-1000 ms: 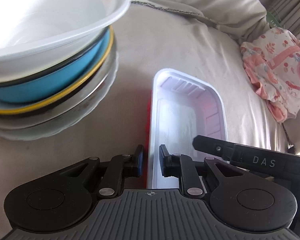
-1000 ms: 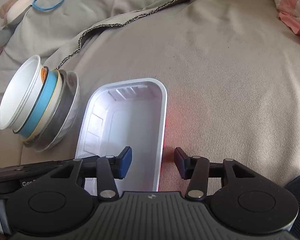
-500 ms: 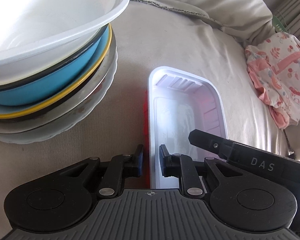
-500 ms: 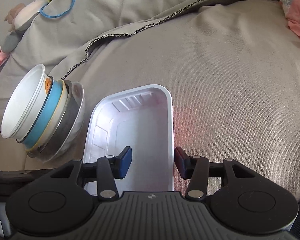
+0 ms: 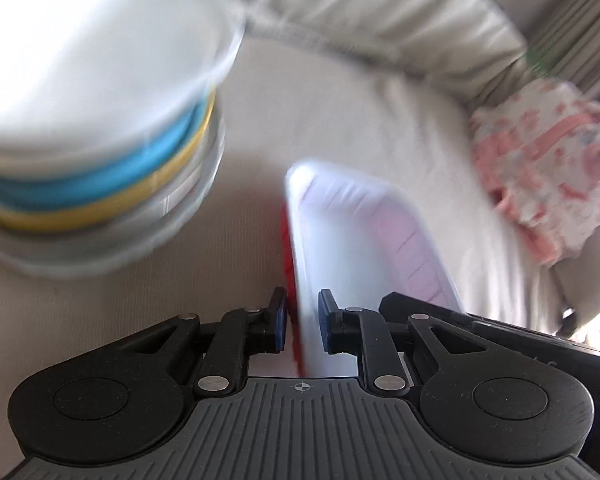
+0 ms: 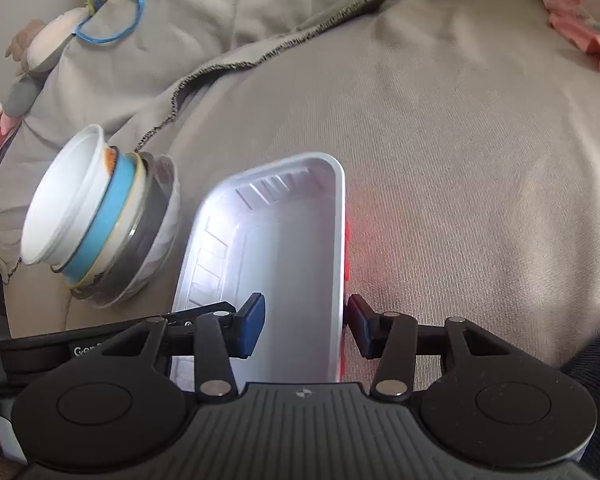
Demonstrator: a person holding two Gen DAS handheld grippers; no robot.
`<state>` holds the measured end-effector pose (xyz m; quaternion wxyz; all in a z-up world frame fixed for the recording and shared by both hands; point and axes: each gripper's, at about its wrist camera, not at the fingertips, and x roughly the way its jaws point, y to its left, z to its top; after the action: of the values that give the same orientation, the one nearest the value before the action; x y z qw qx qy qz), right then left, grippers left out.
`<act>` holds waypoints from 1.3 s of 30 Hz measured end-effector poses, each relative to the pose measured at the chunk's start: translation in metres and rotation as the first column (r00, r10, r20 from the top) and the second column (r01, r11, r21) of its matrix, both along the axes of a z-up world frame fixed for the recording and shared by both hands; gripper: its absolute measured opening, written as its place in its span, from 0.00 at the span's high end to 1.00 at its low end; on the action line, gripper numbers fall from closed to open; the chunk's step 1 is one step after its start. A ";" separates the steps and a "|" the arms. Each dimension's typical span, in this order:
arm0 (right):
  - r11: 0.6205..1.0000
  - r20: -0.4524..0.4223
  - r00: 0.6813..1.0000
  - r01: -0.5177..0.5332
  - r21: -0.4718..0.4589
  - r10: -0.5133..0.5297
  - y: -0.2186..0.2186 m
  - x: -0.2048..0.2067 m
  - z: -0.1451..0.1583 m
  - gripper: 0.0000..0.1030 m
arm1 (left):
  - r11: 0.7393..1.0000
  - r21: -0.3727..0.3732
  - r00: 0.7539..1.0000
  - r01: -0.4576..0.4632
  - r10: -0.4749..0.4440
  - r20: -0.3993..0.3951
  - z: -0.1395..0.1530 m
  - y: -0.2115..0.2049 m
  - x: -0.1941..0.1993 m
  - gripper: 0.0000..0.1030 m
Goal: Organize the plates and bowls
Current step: 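Grip the foil tray rim with the right gripper while the left gripper grips it, then carry the foil tray with both grippers and lower it into the white bowl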
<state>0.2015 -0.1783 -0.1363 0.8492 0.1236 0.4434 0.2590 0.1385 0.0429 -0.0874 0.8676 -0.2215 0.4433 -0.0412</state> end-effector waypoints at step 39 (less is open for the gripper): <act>0.975 0.244 0.945 -0.220 -0.023 0.219 0.206 0.028 0.132 0.58 | 0.910 -0.389 0.934 -0.143 0.254 0.253 0.065 0.221 -0.037 0.76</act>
<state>0.2293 0.0280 -0.0040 0.8630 0.0423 0.3458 0.3659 0.1020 0.2639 -0.0223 0.8677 -0.4140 0.2670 -0.0661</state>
